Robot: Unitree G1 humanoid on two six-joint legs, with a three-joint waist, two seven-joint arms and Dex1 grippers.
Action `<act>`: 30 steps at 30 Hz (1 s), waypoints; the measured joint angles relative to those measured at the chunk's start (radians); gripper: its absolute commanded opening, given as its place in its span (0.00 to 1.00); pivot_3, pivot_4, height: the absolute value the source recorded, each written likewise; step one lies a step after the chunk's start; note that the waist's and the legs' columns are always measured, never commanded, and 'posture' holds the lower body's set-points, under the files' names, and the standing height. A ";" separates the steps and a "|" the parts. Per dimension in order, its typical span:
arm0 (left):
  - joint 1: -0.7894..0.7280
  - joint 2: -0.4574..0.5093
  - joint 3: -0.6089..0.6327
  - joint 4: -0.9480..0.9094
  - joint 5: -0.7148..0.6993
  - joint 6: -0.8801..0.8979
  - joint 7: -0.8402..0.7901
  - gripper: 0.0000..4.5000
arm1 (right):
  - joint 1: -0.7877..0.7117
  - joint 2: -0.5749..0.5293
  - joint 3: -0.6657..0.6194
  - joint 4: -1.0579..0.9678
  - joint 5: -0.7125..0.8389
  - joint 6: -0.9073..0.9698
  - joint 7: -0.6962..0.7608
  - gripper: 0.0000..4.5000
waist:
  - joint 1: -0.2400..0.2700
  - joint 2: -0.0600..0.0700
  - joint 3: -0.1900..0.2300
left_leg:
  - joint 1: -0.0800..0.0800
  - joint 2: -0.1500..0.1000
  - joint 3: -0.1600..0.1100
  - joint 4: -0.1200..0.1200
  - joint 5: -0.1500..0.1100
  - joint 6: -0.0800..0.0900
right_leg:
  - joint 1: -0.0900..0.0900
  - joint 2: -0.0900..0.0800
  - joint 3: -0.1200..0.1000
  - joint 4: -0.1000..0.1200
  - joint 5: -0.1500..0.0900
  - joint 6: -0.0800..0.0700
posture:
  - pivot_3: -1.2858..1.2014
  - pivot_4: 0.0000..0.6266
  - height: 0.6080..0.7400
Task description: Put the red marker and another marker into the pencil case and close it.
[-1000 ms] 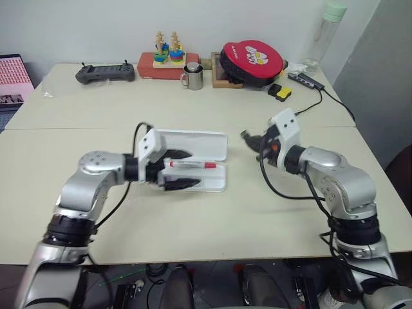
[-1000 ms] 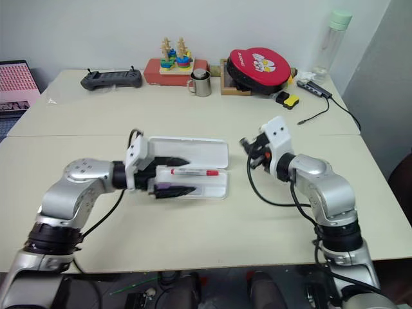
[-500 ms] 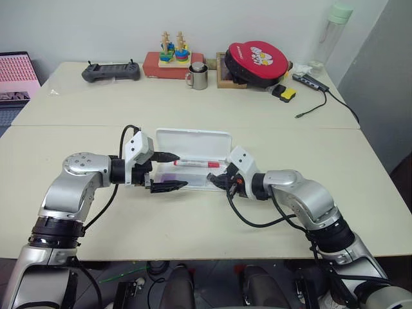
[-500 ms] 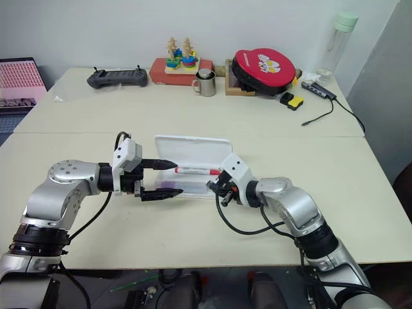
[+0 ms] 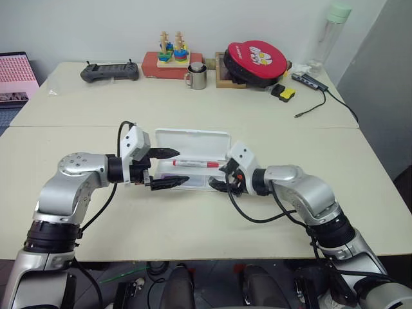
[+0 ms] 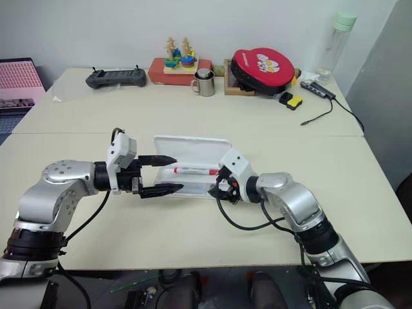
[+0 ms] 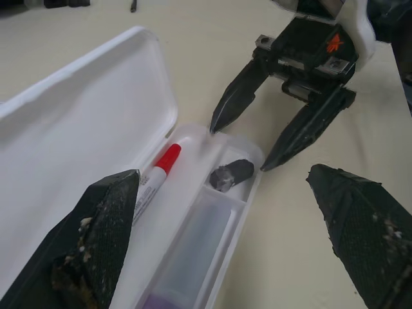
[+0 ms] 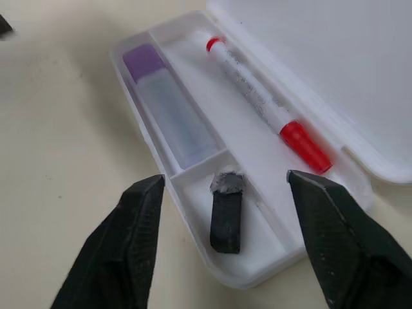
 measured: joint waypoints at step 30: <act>0.075 -0.046 0.320 -0.058 -0.243 0.113 0.225 1.00 | -0.427 0.204 -0.063 0.721 -0.202 -0.306 -0.052 0.01 | 0.001 0.000 0.000 | -0.002 0.001 0.001 -0.001 0.000 -0.001 | -0.002 0.000 0.000 -0.001 0.003 -0.004 | 0.52 0.24 1.00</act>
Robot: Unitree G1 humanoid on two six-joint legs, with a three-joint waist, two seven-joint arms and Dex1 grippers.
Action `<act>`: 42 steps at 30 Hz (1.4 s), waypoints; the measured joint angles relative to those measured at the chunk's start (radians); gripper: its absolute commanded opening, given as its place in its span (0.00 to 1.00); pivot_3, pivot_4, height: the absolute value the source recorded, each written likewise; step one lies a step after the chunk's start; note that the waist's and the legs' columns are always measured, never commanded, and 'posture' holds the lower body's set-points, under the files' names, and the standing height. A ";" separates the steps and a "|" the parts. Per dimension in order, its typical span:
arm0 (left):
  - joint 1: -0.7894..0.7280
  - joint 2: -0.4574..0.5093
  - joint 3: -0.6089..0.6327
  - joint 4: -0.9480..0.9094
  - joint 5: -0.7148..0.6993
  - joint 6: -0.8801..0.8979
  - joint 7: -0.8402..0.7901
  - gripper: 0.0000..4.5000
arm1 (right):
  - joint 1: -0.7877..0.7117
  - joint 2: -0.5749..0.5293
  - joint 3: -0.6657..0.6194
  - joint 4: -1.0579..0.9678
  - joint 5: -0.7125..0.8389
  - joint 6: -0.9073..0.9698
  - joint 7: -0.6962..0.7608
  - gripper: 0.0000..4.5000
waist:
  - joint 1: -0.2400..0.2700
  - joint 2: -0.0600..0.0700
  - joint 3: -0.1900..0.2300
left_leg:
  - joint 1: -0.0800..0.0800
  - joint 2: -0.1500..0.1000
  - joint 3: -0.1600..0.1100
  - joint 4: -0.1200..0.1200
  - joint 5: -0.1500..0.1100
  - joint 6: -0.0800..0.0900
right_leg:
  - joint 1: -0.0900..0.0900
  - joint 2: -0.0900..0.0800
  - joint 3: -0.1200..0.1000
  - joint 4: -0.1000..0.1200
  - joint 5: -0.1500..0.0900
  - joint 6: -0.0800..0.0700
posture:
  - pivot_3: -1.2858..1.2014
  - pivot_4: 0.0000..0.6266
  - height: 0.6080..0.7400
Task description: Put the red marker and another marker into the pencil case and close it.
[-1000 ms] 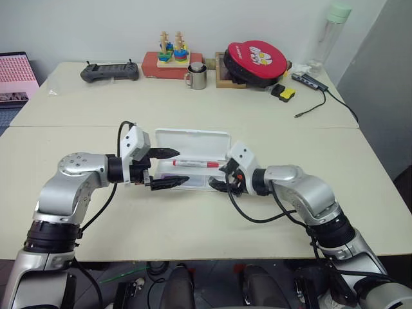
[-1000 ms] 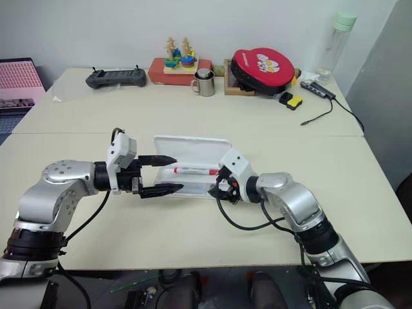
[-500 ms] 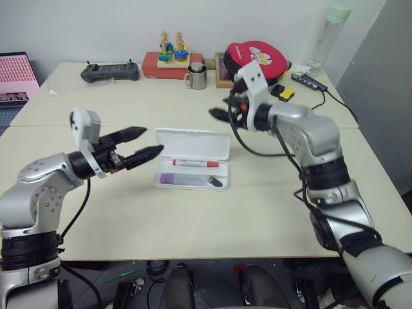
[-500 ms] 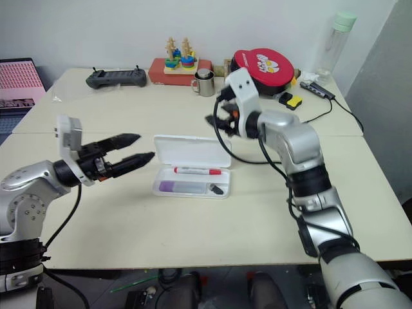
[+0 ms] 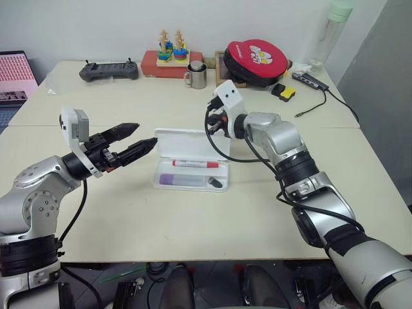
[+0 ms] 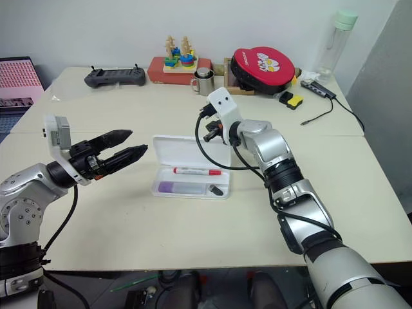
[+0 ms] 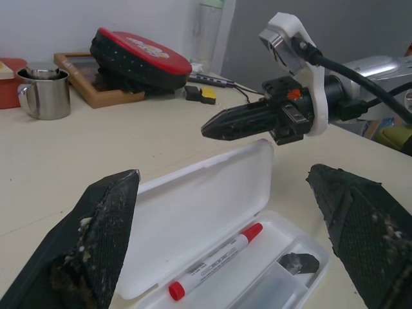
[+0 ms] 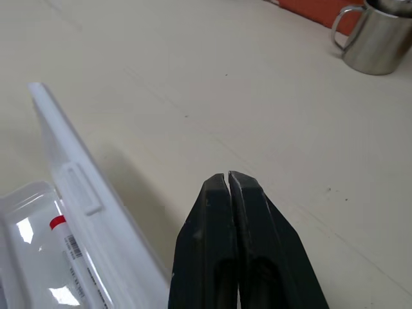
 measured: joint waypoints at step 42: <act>-0.057 -0.013 -0.139 0.343 0.358 -0.201 0.270 1.00 | 0.560 -0.256 -0.242 -0.588 0.161 0.071 0.118 0.70 | 0.010 -0.002 -0.002 | 0.004 0.001 0.001 -0.002 0.001 0.001 | 0.001 0.000 0.001 -0.001 -0.002 0.003 | 0.52 0.24 1.00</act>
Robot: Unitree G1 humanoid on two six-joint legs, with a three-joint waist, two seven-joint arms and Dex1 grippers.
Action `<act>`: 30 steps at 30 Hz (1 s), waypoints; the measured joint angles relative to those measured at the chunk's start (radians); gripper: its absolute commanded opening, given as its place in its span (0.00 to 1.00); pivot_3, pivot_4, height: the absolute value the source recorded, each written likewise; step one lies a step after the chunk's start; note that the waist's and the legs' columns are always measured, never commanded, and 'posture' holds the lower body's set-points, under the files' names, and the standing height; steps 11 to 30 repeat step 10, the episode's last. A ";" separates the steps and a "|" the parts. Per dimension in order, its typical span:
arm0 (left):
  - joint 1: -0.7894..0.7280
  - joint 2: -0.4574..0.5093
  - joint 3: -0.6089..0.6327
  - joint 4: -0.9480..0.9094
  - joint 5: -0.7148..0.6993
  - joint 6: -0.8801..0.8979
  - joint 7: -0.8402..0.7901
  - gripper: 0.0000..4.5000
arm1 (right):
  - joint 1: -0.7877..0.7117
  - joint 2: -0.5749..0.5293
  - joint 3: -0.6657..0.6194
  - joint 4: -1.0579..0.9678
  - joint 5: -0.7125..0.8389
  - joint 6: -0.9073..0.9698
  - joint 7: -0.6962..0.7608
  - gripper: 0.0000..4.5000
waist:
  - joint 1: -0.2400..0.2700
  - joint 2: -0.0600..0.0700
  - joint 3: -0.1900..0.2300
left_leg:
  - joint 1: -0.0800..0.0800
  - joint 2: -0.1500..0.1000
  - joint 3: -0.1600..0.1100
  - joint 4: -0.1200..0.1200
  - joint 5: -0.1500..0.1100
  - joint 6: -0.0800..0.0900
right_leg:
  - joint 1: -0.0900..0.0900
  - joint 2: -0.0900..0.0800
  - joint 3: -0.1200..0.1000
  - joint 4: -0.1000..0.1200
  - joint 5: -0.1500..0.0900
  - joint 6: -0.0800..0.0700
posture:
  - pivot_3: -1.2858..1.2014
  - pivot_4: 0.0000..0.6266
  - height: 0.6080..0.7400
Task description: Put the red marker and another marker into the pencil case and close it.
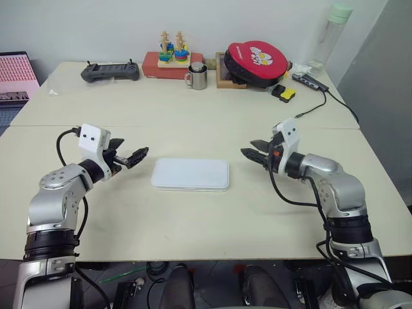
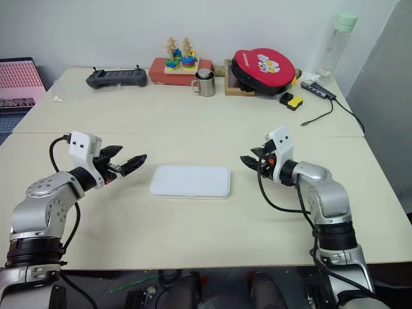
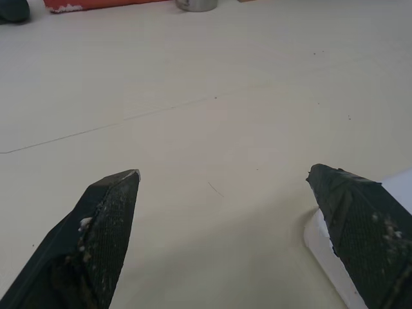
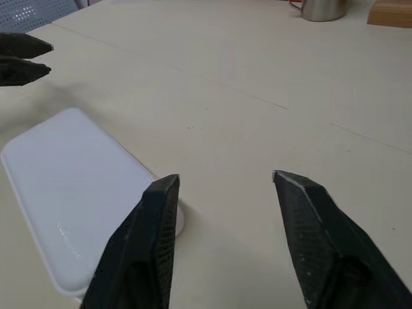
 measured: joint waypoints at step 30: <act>0.027 0.052 0.063 0.108 0.018 -0.047 -0.020 1.00 | 0.076 -0.052 -0.013 -0.027 0.001 -0.032 -0.027 1.00 | -0.005 0.000 0.000 | 0.000 0.000 0.001 0.002 0.000 0.000 | 0.001 -0.001 0.000 -0.001 0.000 0.001 | 0.52 0.24 1.00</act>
